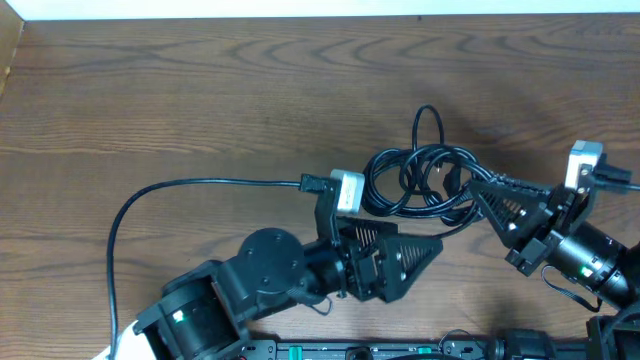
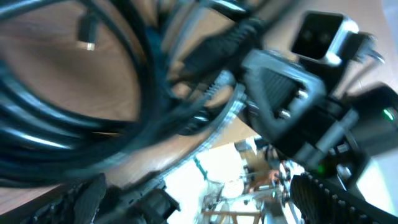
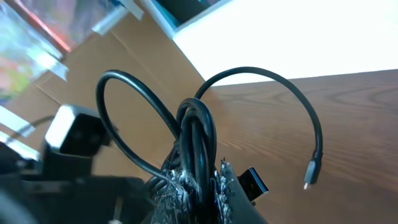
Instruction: Untangle cables
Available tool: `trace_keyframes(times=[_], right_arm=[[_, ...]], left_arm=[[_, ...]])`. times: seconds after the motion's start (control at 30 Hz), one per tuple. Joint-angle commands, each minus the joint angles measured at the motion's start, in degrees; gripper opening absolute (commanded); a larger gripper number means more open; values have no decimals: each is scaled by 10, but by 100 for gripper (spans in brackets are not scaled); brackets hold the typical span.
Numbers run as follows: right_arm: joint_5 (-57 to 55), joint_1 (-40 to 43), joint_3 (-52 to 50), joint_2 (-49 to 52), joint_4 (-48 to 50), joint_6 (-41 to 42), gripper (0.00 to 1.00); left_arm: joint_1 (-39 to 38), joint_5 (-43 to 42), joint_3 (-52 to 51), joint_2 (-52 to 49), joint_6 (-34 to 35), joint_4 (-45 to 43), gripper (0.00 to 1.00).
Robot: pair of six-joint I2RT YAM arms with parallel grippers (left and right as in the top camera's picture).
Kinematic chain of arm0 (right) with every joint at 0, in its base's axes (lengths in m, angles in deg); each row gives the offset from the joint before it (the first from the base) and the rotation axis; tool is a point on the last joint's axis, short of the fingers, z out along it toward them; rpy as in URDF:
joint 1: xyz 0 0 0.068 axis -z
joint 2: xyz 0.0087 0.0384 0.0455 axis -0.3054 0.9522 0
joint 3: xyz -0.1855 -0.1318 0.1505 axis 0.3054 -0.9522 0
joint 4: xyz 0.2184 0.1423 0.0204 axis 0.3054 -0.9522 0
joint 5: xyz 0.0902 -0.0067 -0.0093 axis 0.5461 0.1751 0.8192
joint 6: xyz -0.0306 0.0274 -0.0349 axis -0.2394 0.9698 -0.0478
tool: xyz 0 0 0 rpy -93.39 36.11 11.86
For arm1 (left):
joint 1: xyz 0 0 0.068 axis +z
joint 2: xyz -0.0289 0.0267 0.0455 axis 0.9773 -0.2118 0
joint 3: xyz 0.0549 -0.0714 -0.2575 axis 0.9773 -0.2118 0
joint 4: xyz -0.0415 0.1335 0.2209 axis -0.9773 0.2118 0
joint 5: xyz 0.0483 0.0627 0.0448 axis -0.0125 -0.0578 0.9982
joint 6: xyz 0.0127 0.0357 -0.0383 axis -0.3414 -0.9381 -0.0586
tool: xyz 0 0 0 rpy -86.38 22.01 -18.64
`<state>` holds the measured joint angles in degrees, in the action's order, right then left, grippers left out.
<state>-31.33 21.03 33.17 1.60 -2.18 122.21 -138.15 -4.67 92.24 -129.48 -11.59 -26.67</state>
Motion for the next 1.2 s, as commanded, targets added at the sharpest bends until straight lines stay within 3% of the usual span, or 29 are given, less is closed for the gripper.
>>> trace_keyframes(times=[0.0, 0.07, 0.2, 0.37, 0.67, 0.7, 0.87, 1.0, 1.1, 1.17], right_arm=[[12, -2, 7, -1, 14, 76, 1], [14, -2, 7, -1, 16, 100, 1], [30, -2, 7, -1, 17, 117, 1], [35, -2, 7, -1, 17, 117, 1], [26, -2, 7, -1, 17, 91, 1], [20, -2, 7, -1, 17, 80, 1], [4, -2, 7, -1, 17, -15, 2], [5, -2, 7, -1, 17, -99, 3], [4, -2, 7, -1, 17, -149, 9], [4, -2, 7, -1, 17, -182, 17]], left_arm=[[2, 69, 9, -13, 26, -3, 98], [2, 104, 9, -21, 20, -3, 99], [2, 163, 9, -35, 20, -3, 86], [2, 185, 9, -33, 20, -14, 56], [2, 162, 9, -31, 24, -22, 19], [2, 156, 9, -31, 24, -22, 10], [2, 124, 9, -30, 11, -22, 7], [2, 88, 9, -26, -58, -23, 7], [2, 58, 9, -14, -123, -23, 8], [2, 36, 9, -3, -161, -22, 8]])
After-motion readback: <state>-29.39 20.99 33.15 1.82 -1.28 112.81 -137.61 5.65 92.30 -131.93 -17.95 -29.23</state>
